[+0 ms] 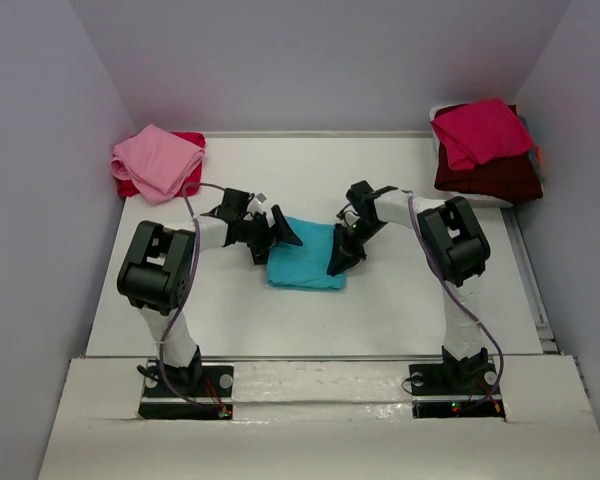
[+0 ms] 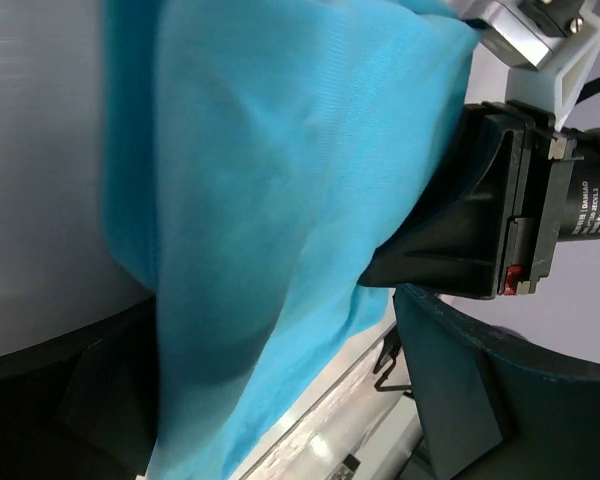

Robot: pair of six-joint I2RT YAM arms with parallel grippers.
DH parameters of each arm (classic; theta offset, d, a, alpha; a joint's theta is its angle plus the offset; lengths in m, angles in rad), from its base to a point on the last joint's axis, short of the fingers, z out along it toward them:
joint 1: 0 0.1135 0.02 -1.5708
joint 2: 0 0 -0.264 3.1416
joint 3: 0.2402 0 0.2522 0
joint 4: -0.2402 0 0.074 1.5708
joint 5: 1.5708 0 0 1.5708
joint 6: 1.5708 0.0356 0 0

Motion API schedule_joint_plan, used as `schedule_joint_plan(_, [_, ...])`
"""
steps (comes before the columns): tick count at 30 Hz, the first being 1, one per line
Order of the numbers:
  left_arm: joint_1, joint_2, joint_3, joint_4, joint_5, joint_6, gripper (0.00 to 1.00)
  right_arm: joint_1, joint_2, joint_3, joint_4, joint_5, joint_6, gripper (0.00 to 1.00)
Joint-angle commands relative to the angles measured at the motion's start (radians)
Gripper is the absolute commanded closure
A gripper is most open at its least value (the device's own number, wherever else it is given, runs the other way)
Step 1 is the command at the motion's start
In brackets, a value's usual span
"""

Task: Fold and stack the t-shirts
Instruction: Put the neatly folded tshirt into the corner of the board with the left arm

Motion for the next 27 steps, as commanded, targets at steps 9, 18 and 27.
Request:
schedule_joint_plan(9, [-0.088,0.141,-0.055,-0.083,-0.14,0.094,0.17,0.002,0.033,0.01,0.023,0.043,-0.02,0.78])
schedule_joint_plan(18, [-0.108,0.173,-0.042,-0.064,-0.105,0.101,0.6,0.002,0.034,0.011,0.023,0.046,-0.019,0.78])
schedule_joint_plan(27, [-0.108,0.184,-0.006,-0.081,-0.111,0.13,0.94,0.002,0.019,0.017,0.012,0.083,-0.031,0.77])
